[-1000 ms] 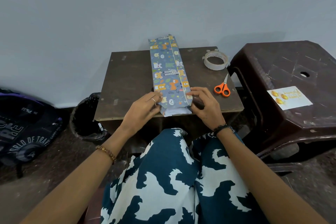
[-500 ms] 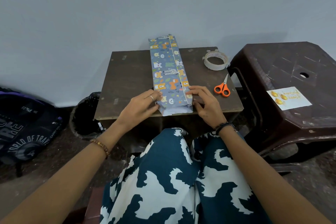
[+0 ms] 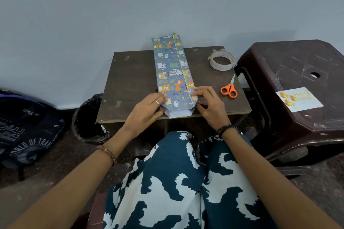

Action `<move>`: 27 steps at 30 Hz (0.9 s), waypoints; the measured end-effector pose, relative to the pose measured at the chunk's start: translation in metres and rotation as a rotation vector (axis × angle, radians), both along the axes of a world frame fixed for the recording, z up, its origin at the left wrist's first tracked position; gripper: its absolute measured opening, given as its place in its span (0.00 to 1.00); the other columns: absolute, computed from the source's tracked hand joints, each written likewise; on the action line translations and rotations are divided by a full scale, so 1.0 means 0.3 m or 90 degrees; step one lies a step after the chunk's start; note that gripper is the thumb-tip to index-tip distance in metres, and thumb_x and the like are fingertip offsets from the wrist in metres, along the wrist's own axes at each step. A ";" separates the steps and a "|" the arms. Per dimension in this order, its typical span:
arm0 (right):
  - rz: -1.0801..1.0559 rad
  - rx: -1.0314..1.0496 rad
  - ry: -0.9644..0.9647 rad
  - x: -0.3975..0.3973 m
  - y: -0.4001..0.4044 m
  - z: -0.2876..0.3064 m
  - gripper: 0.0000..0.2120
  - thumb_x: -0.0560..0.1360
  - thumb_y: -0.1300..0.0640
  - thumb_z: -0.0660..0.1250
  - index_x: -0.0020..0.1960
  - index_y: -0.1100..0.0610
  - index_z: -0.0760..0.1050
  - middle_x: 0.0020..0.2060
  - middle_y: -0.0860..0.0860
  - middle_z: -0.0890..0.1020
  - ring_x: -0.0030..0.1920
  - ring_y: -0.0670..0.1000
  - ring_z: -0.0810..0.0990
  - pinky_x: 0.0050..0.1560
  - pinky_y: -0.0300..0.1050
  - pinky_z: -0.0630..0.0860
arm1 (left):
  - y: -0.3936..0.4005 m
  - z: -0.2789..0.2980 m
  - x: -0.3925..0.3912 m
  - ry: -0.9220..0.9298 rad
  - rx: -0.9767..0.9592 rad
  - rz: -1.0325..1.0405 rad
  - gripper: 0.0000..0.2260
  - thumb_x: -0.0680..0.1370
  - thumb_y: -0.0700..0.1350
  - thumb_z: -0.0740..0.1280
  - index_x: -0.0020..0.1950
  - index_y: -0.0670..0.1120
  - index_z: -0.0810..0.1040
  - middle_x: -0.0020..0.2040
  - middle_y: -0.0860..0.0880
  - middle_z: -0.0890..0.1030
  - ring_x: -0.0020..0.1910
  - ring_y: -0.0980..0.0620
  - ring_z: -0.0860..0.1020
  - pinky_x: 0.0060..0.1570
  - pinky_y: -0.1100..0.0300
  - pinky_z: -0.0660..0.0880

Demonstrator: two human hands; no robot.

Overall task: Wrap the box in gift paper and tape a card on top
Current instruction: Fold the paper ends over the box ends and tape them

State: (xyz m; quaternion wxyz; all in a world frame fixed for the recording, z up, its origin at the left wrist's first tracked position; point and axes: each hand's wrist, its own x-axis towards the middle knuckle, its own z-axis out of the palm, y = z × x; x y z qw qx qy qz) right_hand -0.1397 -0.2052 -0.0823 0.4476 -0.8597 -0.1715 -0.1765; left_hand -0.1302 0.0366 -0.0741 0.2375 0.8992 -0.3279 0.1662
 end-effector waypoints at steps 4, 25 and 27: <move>-0.022 0.003 -0.013 -0.003 0.005 0.001 0.12 0.71 0.71 0.68 0.52 0.59 0.77 0.55 0.46 0.74 0.56 0.38 0.75 0.50 0.36 0.78 | -0.004 -0.004 -0.001 -0.071 0.005 -0.013 0.08 0.77 0.44 0.59 0.55 0.45 0.70 0.56 0.45 0.79 0.59 0.52 0.72 0.51 0.61 0.73; -0.046 0.015 -0.001 -0.009 0.000 -0.002 0.09 0.72 0.70 0.67 0.42 0.58 0.81 0.55 0.47 0.75 0.53 0.35 0.75 0.53 0.34 0.75 | -0.003 0.002 -0.021 -0.043 -0.014 0.004 0.05 0.77 0.44 0.60 0.48 0.45 0.74 0.59 0.51 0.70 0.52 0.58 0.76 0.30 0.67 0.65; -0.052 0.011 0.003 -0.013 0.000 0.006 0.09 0.72 0.70 0.66 0.43 0.58 0.82 0.56 0.50 0.75 0.53 0.35 0.74 0.52 0.27 0.72 | 0.000 0.009 -0.018 -0.048 0.010 0.001 0.09 0.78 0.46 0.59 0.47 0.43 0.76 0.59 0.51 0.71 0.49 0.57 0.77 0.28 0.67 0.65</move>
